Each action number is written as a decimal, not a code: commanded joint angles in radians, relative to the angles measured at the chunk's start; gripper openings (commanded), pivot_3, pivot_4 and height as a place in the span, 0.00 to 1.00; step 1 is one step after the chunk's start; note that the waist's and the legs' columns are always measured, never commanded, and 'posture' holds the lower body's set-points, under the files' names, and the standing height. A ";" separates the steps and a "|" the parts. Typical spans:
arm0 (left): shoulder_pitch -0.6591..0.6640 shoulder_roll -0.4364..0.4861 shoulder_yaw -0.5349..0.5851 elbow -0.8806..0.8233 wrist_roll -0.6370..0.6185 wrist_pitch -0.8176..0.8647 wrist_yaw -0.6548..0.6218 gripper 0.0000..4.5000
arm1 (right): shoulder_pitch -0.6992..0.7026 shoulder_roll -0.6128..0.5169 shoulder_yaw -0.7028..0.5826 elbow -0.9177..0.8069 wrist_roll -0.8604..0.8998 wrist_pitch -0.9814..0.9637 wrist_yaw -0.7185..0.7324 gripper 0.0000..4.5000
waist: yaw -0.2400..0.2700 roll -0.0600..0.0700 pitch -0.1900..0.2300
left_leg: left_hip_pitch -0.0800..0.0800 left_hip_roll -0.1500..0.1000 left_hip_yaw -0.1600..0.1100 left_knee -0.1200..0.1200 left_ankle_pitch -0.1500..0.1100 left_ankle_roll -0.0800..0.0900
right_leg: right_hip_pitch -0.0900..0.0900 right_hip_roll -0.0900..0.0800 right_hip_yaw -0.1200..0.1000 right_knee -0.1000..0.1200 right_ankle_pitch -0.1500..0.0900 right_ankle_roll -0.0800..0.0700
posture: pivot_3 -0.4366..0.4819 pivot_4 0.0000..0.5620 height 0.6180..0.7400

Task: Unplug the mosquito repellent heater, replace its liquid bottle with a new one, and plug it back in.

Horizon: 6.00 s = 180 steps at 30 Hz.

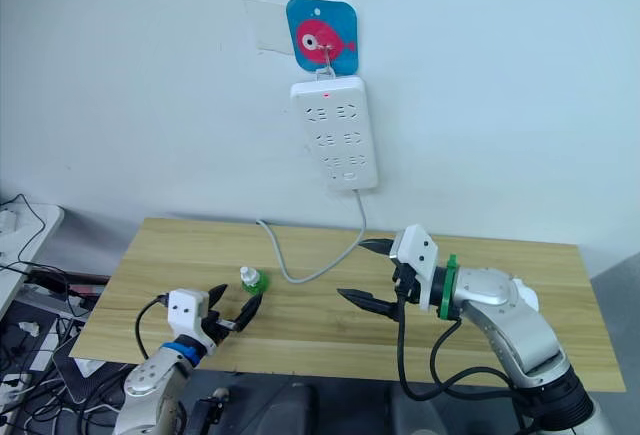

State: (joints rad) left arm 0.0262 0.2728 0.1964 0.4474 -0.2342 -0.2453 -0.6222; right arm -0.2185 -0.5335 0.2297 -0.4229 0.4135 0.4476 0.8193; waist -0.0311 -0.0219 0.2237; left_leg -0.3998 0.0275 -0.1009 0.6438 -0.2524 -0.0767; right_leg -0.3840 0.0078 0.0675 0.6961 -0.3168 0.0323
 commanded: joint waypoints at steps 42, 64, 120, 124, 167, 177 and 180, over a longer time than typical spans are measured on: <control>-0.276 -0.031 -0.005 0.558 0.105 -0.392 0.202 0.50 | -0.028 -0.052 -0.091 -0.117 0.074 0.168 -0.038 1.00 | -0.021 0.002 0.020 | 0.000 -0.001 -0.002 0.000 0.000 0.000 | 0.001 0.001 -0.002 0.001 0.000 0.000 | 0.45 0.46 1.00; -0.669 0.167 -0.492 -0.143 -0.006 0.323 -0.712 0.50 | -0.069 0.043 -0.010 -0.149 -0.030 0.222 -0.225 1.00 | -0.029 0.003 0.028 | -0.004 0.000 -0.002 0.000 0.001 -0.001 | -0.003 0.002 -0.003 0.000 0.000 0.000 | 0.39 0.36 1.00; -0.778 0.115 -0.571 0.032 -0.134 0.118 -0.841 0.50 | 0.145 -0.007 -0.140 -0.335 0.033 0.222 -0.144 1.00 | -0.037 0.003 0.028 | -0.007 -0.001 -0.006 0.004 0.003 -0.003 | -0.005 0.002 -0.005 0.005 0.000 0.000 | 0.42 0.38 1.00; -0.764 0.099 -0.546 0.024 -0.104 0.131 -0.819 0.50 | 0.175 0.092 -0.032 -0.315 -0.139 0.155 -0.326 1.00 | -0.044 0.003 0.028 | -0.004 -0.001 -0.005 0.004 0.004 -0.006 | -0.005 0.003 -0.004 0.009 0.000 0.000 | 0.41 0.38 1.00; -0.757 0.058 -0.492 0.034 -0.021 0.139 -0.864 0.50 | 0.263 0.130 -0.065 -0.160 -0.126 -0.117 -0.288 0.58 | -0.053 0.003 0.028 | 0.000 0.000 -0.005 0.003 0.008 -0.010 | -0.004 0.004 -0.002 0.017 0.000 0.000 | 0.41 0.36 1.00; -0.746 0.048 -0.487 0.025 -0.009 0.137 -0.871 0.50 | 0.248 0.155 -0.033 -0.175 -0.126 -0.101 -0.293 0.00 | -0.052 0.003 0.028 | 0.000 0.000 -0.005 0.003 0.008 -0.010 | -0.004 0.004 -0.002 0.017 0.000 0.000 | 0.41 0.37 1.00; -0.746 0.048 -0.485 0.026 -0.007 0.136 -0.873 0.50 | 0.245 0.149 -0.030 -0.190 -0.131 -0.083 -0.300 0.00 | -0.052 0.003 0.028 | 0.000 0.000 -0.005 0.003 0.008 -0.010 | -0.004 0.004 -0.002 0.017 0.000 0.000 | 0.41 0.37 1.00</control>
State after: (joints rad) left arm -0.7172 0.3417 -0.2808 0.5183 -0.2327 -0.0946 -1.4732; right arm 0.0379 -0.3886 0.1887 -0.5764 0.2875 0.3596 0.5283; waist -0.0835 -0.0192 0.2516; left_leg -0.3997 0.0276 -0.1058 0.6469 -0.2446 -0.0870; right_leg -0.3883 0.0120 0.0652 0.7131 -0.3170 0.0320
